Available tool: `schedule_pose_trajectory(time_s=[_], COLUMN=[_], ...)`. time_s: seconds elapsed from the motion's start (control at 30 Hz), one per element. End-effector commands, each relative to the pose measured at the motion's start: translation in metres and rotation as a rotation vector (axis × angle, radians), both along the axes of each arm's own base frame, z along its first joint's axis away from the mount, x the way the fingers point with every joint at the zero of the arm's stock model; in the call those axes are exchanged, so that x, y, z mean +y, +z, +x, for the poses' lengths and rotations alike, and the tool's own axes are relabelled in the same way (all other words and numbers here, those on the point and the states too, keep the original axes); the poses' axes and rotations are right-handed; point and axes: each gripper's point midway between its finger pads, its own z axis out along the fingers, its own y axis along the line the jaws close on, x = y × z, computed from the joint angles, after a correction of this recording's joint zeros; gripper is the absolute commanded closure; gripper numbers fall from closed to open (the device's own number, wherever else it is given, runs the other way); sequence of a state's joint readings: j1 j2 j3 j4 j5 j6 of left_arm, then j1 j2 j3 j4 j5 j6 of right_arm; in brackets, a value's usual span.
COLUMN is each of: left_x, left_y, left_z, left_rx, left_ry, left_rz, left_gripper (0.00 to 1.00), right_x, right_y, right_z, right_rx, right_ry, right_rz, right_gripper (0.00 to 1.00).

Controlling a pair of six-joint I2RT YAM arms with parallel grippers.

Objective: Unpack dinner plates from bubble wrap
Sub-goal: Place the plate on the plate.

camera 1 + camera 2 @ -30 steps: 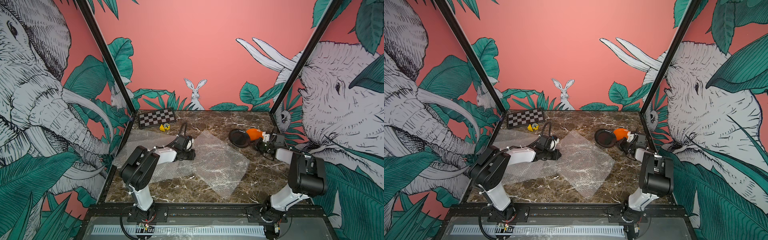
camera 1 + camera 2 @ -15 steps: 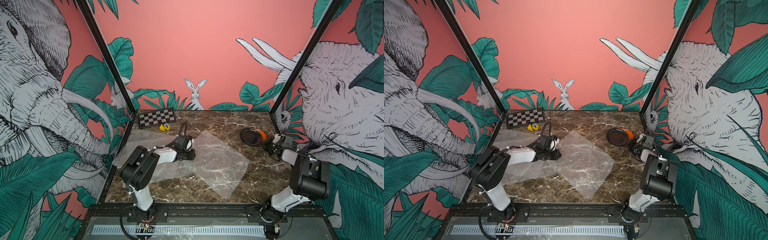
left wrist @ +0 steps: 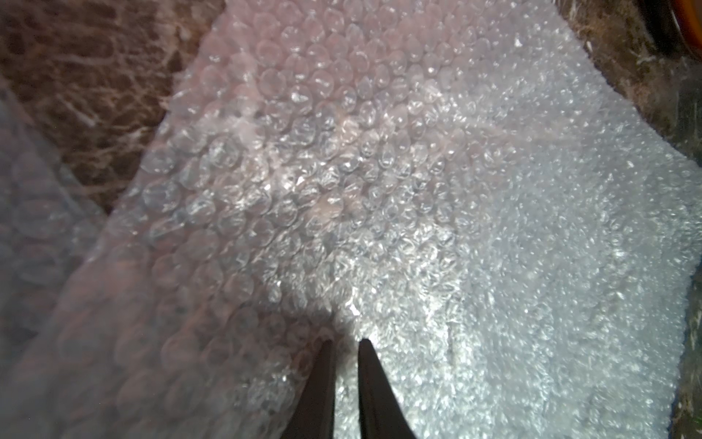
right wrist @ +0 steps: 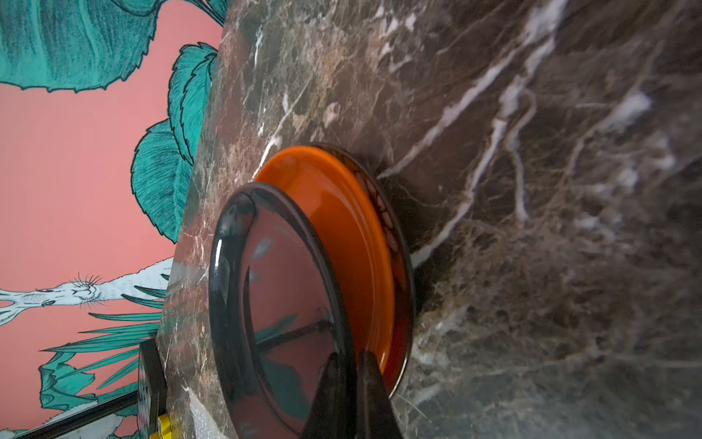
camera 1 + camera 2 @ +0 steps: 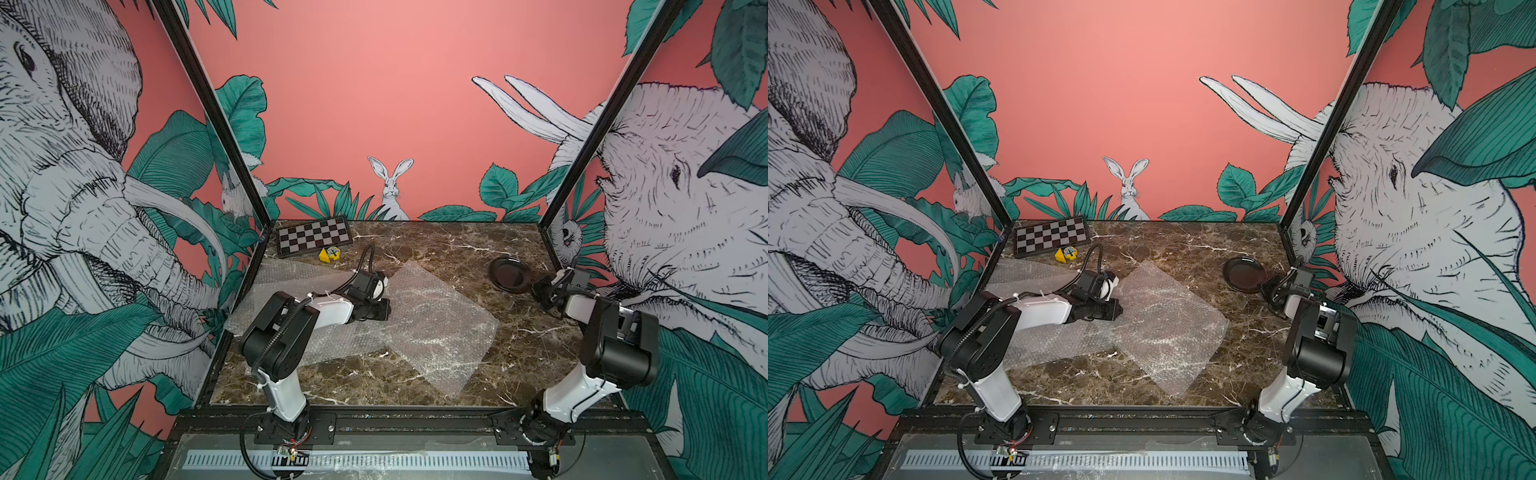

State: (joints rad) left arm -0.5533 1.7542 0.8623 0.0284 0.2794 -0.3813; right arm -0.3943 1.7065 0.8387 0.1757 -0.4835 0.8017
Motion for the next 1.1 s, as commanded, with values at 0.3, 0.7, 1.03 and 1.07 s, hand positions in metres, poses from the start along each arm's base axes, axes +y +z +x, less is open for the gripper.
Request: schedule_pose_trajectory(time_s=[0.3, 0.7, 1.03, 1.07], left_x=[0.003, 0.003, 0.003, 0.003], left_y=[-0.002, -0.003, -0.003, -0.003], left_z=[-0.004, -0.004, -0.005, -0.004], left_rx=[0.021, 0.021, 0.024, 0.023], left_ry=[0.001, 0.000, -0.002, 0.000], left_rz=[0.014, 0.016, 0.015, 0.015], left_gripper=[0.83, 0.83, 0.83, 0.83], right_x=[-0.018, -0.022, -0.019, -0.019], right_y=[0.009, 0.000, -0.006, -0.007], right_z=[0.023, 0.026, 0.028, 0.028], right_rx=[-0.042, 0.006, 0.018, 0.020], right_ry=[-0.025, 0.004, 0.034, 0.034], right_rz=[-0.042, -0.076, -0.069, -0.068], right_gripper=[1.00, 0.98, 0.93, 0.92])
